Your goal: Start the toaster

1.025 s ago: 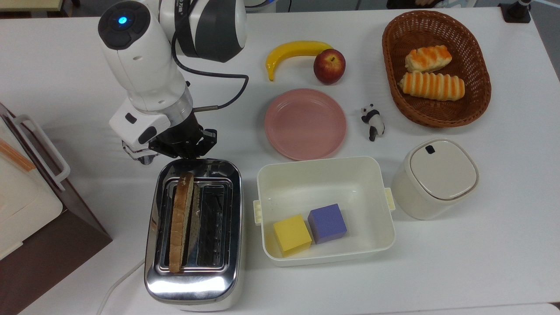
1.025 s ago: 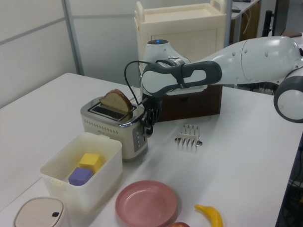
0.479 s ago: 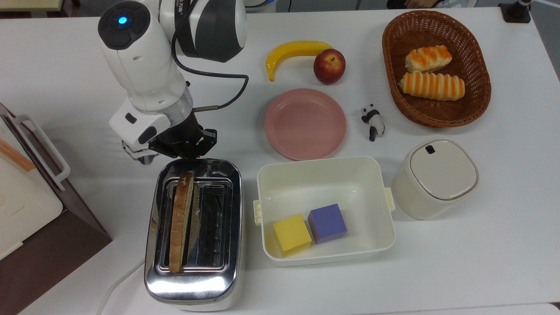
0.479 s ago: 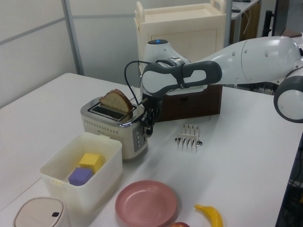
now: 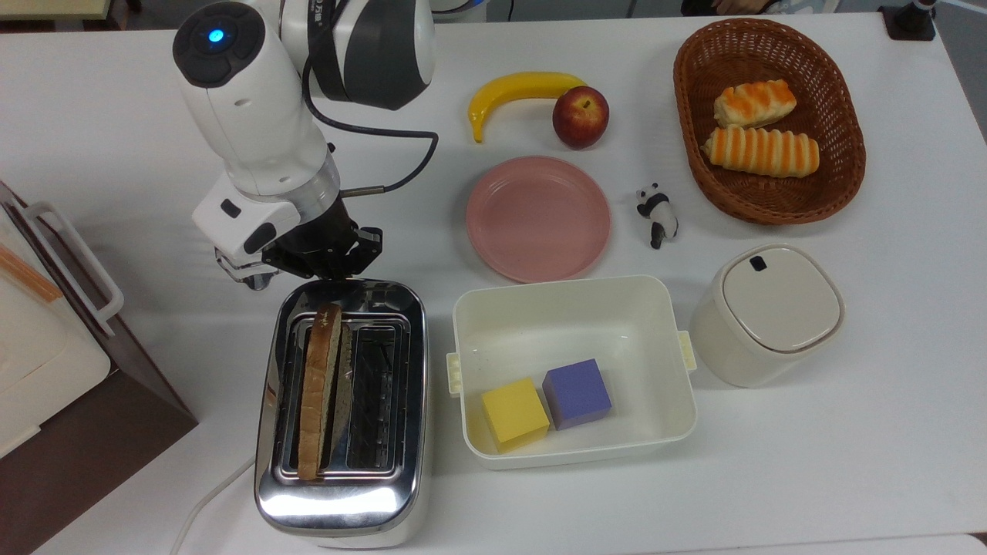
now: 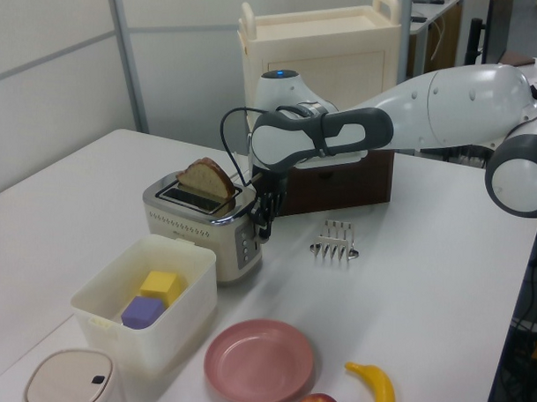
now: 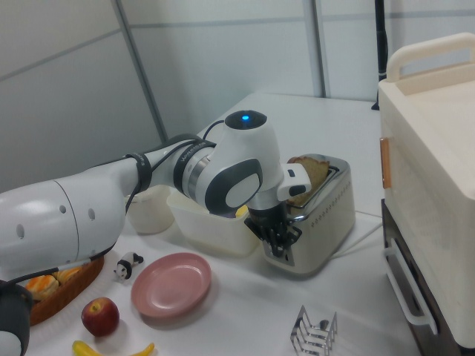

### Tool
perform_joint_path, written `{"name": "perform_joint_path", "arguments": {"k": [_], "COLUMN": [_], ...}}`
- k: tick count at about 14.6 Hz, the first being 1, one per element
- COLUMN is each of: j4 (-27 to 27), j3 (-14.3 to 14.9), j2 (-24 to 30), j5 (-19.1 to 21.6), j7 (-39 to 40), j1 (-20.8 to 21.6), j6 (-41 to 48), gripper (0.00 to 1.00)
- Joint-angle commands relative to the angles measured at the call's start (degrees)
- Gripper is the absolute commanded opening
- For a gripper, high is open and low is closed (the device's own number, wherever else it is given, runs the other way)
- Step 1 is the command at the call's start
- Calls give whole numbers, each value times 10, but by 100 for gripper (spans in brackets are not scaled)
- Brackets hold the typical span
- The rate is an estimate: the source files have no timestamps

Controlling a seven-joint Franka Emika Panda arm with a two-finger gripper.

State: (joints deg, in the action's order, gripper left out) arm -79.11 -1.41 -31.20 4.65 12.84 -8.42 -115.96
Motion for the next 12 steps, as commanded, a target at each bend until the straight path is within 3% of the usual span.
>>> {"name": "perform_joint_path", "arguments": {"k": [1,12], "j4": [-32,-36], "j3": [5,5], "j2": [3,-18], "j5": [-1,-5], "j7": [2,3], "j1": [6,6], "j6": [-15,-18], "gripper": [0,0]}}
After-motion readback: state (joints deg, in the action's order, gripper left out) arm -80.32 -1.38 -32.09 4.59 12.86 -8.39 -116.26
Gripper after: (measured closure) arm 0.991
